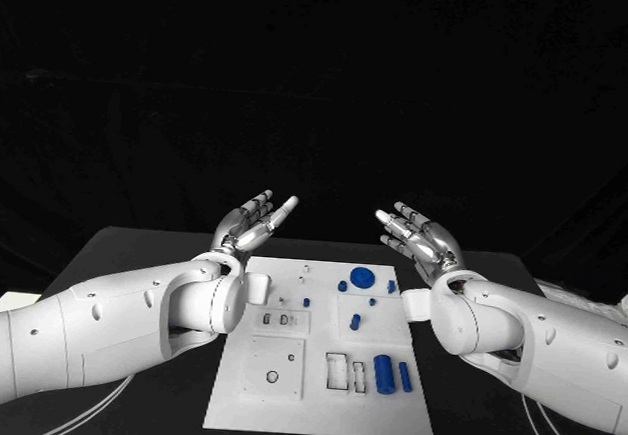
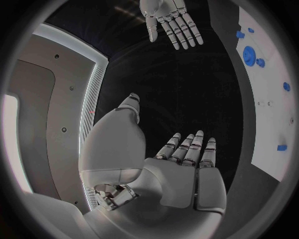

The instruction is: Assemble the parts on the task board

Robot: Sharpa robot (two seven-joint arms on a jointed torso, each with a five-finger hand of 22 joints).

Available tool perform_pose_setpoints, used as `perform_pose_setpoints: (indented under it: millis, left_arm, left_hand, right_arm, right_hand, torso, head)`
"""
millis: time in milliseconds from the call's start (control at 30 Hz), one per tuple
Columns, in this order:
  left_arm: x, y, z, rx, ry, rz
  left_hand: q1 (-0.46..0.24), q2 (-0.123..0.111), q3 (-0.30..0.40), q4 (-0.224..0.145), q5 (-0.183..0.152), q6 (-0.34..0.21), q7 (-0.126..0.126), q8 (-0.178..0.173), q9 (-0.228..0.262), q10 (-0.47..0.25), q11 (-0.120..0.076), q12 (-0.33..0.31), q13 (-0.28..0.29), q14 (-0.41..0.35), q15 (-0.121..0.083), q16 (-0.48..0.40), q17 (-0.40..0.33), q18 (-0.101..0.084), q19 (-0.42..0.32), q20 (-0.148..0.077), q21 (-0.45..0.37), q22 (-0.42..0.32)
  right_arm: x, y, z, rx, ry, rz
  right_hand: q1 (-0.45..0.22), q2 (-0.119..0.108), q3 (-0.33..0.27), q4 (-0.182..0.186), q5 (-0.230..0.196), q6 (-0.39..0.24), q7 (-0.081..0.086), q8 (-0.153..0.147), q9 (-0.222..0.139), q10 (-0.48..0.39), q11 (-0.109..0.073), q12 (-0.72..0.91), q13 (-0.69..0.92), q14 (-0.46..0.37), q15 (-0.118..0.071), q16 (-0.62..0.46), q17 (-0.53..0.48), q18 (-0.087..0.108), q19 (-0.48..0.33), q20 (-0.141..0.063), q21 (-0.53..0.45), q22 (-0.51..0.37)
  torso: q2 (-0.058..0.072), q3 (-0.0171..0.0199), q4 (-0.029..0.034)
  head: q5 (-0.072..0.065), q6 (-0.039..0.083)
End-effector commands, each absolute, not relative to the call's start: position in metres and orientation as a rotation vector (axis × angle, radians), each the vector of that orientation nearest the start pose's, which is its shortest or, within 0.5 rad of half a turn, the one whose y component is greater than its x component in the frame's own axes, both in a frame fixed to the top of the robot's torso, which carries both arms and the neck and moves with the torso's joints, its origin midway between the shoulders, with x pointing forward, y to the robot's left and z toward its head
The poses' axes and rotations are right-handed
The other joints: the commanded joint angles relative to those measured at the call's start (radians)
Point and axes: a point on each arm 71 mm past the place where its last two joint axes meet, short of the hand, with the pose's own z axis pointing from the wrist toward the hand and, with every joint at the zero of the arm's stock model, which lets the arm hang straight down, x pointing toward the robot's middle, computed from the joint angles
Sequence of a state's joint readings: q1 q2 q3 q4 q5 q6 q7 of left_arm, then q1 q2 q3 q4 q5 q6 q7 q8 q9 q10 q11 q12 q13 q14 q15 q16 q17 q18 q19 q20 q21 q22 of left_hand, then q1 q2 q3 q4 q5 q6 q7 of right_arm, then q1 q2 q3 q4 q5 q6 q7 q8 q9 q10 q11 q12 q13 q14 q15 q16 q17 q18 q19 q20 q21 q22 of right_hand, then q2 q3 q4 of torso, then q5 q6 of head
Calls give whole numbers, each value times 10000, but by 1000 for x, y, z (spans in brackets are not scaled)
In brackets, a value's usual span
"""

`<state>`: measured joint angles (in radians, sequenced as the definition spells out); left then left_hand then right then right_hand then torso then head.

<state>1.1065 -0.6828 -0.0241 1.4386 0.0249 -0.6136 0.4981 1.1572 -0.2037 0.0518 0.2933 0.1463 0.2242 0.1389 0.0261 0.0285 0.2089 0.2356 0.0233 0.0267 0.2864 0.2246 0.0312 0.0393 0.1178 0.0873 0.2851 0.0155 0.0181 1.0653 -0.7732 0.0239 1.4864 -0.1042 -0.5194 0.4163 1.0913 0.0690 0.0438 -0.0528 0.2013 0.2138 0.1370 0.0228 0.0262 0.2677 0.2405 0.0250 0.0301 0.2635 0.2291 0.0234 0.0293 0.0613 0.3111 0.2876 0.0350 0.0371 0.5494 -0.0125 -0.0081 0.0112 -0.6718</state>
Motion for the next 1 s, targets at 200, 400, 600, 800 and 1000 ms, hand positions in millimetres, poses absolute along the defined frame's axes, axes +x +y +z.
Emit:
perform_pose_setpoints:
  millis: [200,400,600,800,1000]
  left_arm:
    - [491,167,-218,-11913,12863,-14182]
    - [491,188,-214,-12047,12456,-14269]
    - [488,195,-210,-11966,12563,-14565]
    - [478,209,-200,-11778,12600,-14707]
    - [466,217,-190,-11817,12771,-15138]
  left_hand:
    - [357,243,301,60,-40,528,1505,119,67,565,244,125,68,840,156,235,127,79,274,97,145,79]
    - [1002,1121,1048,-79,-240,3042,1510,671,345,3753,219,733,357,4347,68,1198,594,99,2781,78,1159,623]
    - [1750,1597,1062,-705,-287,6403,1179,1219,534,7155,-298,1208,419,6645,-594,1741,704,674,6974,-89,2757,1226]
    - [2115,1724,1071,-1128,-275,7274,906,1191,445,8245,-619,1186,429,7688,-944,1844,788,677,8092,-423,2997,1207]
    - [2071,1733,1026,-1204,-273,7665,733,1065,388,8924,-825,1079,478,8375,-1169,1981,1041,674,8613,-637,3105,1191]
  right_arm:
    - [481,-184,-220,9966,15382,15026]
    - [492,-208,-209,7930,14298,13862]
    - [497,-213,-203,6550,14230,13248]
    - [504,-214,-189,5023,14275,12607]
    - [511,-215,-173,2642,14692,11185]
  right_hand:
    - [1179,133,143,-761,85,1608,1506,229,158,2015,149,282,161,2261,105,315,172,524,1761,39,398,229]
    - [1809,189,286,-1252,70,3894,1296,521,328,5304,-109,686,347,5710,-258,737,357,981,4058,28,1043,457]
    - [2056,245,472,-1570,22,6583,984,750,433,7030,-513,809,326,7476,-729,950,355,1254,5277,-140,1496,480]
    - [2013,239,877,-1888,126,7467,779,664,412,7994,-773,689,325,8687,-1121,1013,398,1249,6170,-508,1757,442]
    - [1833,70,1429,-2289,85,8049,560,584,425,8987,-1097,598,342,9919,-1547,1177,515,1251,7238,-1004,2175,509]
  torso:
    - [3,-5,-2]
    - [69,0,37]
    - [163,-30,67]
    - [473,-23,32]
    - [828,-33,128]
  head:
    - [0,-3]
    - [-83,-3]
    - [-140,-10]
    - [-181,137]
    - [-352,203]
